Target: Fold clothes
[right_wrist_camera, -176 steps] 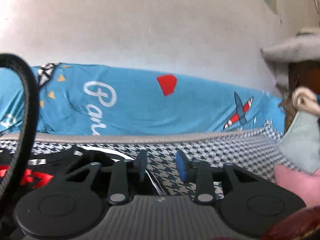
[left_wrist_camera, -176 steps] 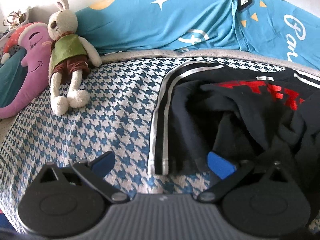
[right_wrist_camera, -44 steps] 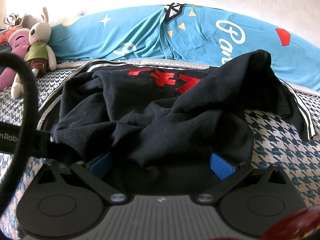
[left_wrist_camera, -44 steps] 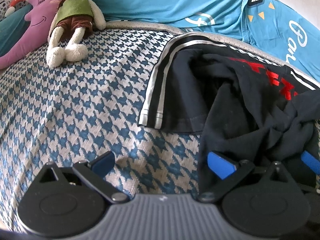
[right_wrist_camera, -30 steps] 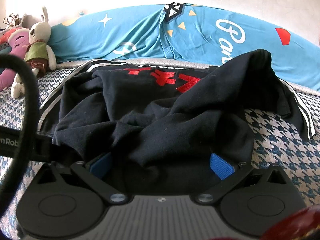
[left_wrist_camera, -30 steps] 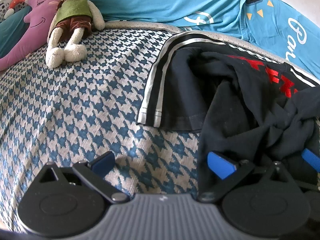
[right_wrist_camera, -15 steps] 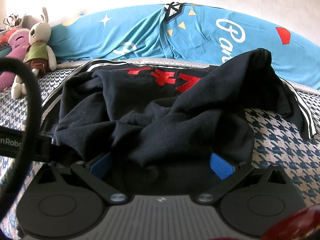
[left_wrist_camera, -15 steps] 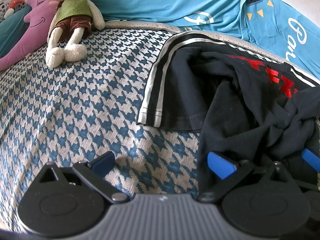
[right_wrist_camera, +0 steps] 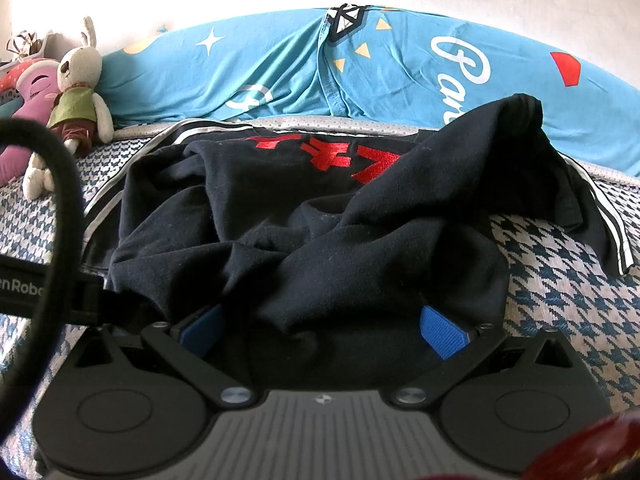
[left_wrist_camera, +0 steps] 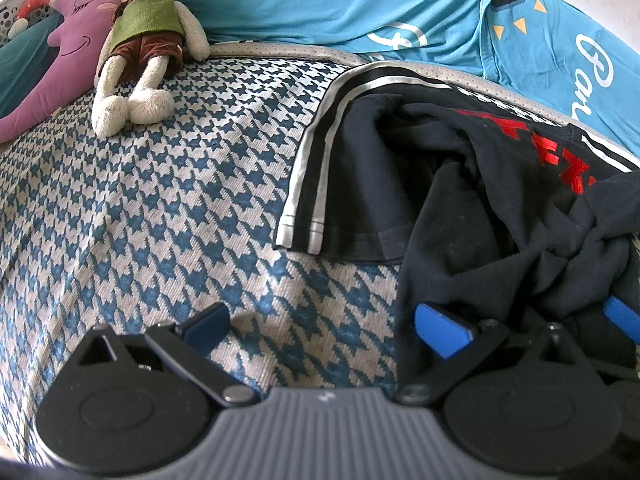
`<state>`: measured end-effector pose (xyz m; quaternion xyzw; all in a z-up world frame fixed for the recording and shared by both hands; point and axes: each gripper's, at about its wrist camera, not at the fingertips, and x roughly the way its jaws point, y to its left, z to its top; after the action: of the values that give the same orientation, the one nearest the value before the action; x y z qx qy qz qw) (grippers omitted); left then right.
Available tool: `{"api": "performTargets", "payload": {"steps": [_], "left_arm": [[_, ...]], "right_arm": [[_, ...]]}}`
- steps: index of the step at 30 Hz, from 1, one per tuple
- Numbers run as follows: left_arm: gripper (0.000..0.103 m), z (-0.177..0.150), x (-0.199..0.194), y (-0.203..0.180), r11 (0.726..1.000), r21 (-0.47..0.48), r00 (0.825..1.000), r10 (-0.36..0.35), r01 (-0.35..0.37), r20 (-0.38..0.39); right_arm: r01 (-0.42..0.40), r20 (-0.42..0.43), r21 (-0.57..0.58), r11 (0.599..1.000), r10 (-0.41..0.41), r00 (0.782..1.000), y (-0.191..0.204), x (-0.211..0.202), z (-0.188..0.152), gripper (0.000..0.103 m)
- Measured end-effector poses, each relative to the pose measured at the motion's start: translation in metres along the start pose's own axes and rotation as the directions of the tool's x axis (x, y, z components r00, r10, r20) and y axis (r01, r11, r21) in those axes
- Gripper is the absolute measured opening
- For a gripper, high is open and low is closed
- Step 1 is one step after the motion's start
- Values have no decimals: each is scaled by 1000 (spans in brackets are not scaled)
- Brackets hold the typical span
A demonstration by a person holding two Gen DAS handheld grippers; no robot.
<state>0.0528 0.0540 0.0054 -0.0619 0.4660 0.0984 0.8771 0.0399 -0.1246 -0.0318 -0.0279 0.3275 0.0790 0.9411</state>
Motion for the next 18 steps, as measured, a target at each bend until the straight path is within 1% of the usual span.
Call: {"api": "performTargets", "payload": {"steps": [18], "left_arm": [[103,-1,-1,0,1000,3,1000,2,-2,2]], "right_arm": [[8,1,-9,1000,-8,1000,1,0,0,103]]}}
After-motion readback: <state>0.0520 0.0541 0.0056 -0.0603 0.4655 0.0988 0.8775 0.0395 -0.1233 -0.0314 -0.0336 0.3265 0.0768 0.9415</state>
